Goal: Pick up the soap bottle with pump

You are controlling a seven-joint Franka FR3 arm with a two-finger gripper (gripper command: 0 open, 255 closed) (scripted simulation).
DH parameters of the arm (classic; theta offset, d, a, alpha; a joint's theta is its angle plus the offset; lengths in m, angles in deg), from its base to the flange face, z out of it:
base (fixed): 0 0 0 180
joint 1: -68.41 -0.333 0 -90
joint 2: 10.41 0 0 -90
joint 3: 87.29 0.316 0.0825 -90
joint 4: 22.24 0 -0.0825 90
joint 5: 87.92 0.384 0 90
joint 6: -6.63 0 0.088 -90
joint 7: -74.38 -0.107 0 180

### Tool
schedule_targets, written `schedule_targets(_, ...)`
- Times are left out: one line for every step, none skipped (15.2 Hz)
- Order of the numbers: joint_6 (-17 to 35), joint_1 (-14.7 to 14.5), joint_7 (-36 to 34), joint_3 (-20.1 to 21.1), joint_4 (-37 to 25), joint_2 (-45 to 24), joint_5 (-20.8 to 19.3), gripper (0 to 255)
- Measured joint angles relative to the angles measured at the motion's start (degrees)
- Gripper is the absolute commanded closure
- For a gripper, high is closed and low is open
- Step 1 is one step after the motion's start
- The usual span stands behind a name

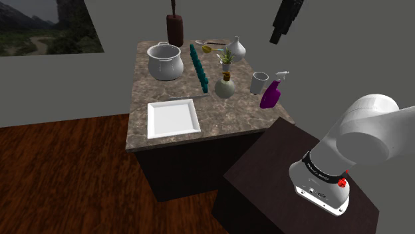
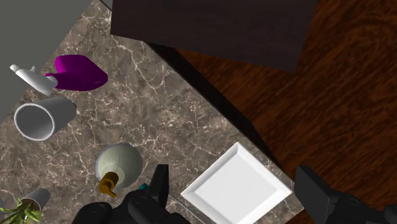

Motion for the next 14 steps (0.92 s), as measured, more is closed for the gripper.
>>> schedule_targets(0.00, 0.00, 0.00, 0.00, 0.00, 0.00, 0.00, 0)
schedule_targets(0.85, 0.12, 0.43, -0.34, 0.34, -0.56, -0.23, 0)
schedule_targets(1.90, 0.25, 0.96, -0.77, 0.83, -1.19, -0.49, 0)
schedule_targets(3.58, 0.34, 1.33, -1.03, 1.67, -2.11, -0.65, 0)
schedule_targets(5.19, 0.54, 2.06, -1.62, 2.18, -3.24, -1.00, 0)
schedule_targets(6.62, 0.73, 2.75, -2.18, 2.58, -4.32, -1.32, 0)
schedule_targets(8.13, 0.91, 3.42, -2.71, 3.19, -5.25, -1.62, 0)
schedule_targets(9.71, 1.12, 4.15, -3.31, 3.54, -6.53, -1.93, 0)
schedule_targets(11.72, 1.26, 4.74, -3.78, 4.10, -8.06, -2.15, 0)
schedule_targets(13.49, 1.40, 5.30, -4.23, 4.37, -9.59, -2.34, 0)
schedule_targets(14.81, 1.58, 6.01, -4.79, 4.22, -11.07, -2.56, 0)
schedule_targets(16.44, 1.75, 6.71, -5.35, 4.44, -12.54, -2.76, 0)
schedule_targets(18.10, 1.86, 7.22, -5.74, 5.11, -13.57, -2.89, 0)
schedule_targets(19.87, 1.97, 7.83, -6.23, 4.90, -15.55, -2.97, 0)
